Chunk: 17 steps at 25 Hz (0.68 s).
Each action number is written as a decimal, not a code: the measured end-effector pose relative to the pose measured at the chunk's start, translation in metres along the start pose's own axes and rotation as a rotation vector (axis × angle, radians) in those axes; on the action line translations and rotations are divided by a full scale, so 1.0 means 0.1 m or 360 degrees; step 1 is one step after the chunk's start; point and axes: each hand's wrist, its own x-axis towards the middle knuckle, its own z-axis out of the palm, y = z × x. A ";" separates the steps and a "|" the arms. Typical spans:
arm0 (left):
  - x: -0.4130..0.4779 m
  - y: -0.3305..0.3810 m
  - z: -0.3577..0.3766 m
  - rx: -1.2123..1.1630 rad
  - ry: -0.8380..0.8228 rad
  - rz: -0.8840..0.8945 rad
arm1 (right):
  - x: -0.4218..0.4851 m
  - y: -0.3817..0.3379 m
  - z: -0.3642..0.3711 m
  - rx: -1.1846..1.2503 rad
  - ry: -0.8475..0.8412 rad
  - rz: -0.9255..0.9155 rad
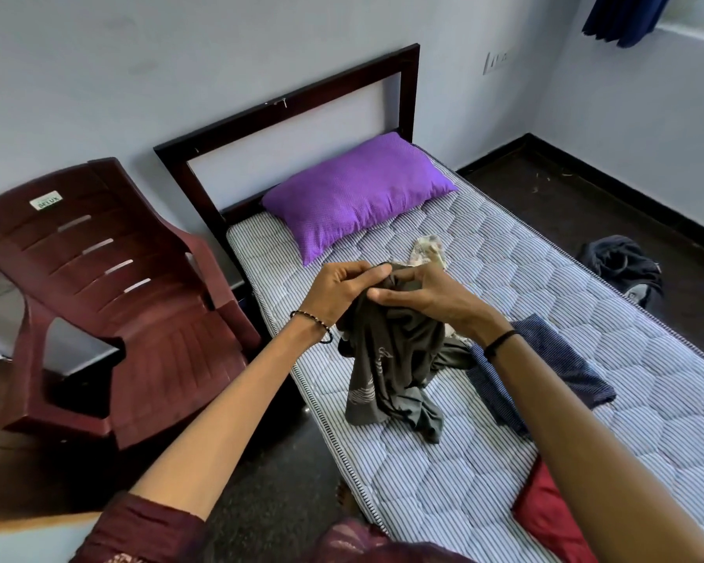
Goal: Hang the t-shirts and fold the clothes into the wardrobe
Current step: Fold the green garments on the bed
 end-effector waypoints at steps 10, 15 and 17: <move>-0.23 -0.16 -0.48 0.0152 -0.0346 -0.0366 | -0.16 -0.10 -0.32 0.0263 0.0489 -0.0070; -0.20 -0.16 -0.43 0.0106 -0.0086 -0.0287 | -0.13 -0.02 -0.27 -0.0225 0.0535 -0.0094; -0.20 -0.05 -0.33 0.0135 -0.0131 -0.0280 | -0.09 -0.02 -0.13 -0.0175 0.0258 -0.0126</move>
